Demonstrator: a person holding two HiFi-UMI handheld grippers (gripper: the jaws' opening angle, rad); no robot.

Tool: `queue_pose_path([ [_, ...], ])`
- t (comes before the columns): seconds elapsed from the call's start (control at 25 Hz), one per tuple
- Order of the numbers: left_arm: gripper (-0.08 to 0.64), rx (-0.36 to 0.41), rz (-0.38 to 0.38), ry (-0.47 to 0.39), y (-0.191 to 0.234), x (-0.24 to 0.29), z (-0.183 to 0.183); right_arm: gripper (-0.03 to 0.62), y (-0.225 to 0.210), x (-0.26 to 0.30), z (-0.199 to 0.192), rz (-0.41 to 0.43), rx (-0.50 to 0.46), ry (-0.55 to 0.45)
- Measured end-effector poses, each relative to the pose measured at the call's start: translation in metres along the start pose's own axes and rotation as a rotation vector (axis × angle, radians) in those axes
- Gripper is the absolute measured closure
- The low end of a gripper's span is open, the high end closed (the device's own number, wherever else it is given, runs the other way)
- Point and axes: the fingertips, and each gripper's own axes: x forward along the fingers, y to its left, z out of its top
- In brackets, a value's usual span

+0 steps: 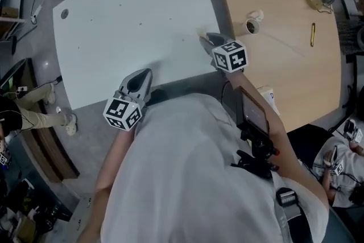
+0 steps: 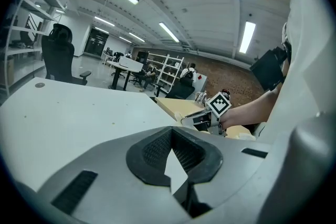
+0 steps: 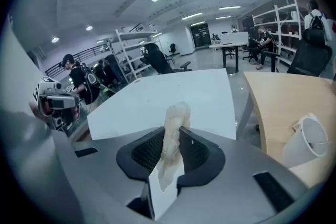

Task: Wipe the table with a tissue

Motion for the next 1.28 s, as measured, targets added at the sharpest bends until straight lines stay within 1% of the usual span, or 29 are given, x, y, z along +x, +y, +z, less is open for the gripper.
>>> queue_pose_path([
  [0.12, 0.554, -0.012, 0.010, -0.010, 0.002, -0.007, -0.006, 0.506, -0.006, 0.008, -0.003, -0.003, -0.006, 0.000],
  [0.28, 0.554, -0.020, -0.002, -0.017, 0.013, -0.017, -0.002, 0.508, -0.015, 0.019, -0.005, 0.001, 0.103, 0.003],
  [0.36, 0.554, -0.040, 0.003, -0.022, 0.021, -0.025, -0.004, 0.508, -0.015, 0.028, -0.010, 0.008, 0.122, 0.039],
  [0.52, 0.554, -0.072, 0.019, -0.037, 0.038, -0.040, -0.005, 0.512, -0.018, 0.046, -0.023, -0.069, 0.042, 0.145],
  [0.8, 0.554, -0.082, 0.015, -0.047, 0.068, -0.047, 0.002, 0.526, -0.014, 0.060, -0.031, -0.157, 0.009, 0.240],
  [0.88, 0.554, -0.078, 0.006, -0.047, 0.075, -0.046, 0.005, 0.529, -0.011, 0.062, -0.031, -0.160, 0.030, 0.240],
  [0.96, 0.554, -0.072, -0.005, -0.048, 0.081, -0.044, 0.010, 0.529, -0.005, 0.064, -0.030, -0.142, 0.057, 0.238],
  [1.12, 0.554, -0.070, -0.029, -0.046, 0.088, -0.042, 0.013, 0.531, 0.011, 0.068, -0.037, -0.128, 0.028, 0.271],
  [1.28, 0.554, -0.070, -0.051, -0.038, 0.090, -0.044, 0.012, 0.531, 0.023, 0.069, -0.038, -0.132, 0.029, 0.279],
])
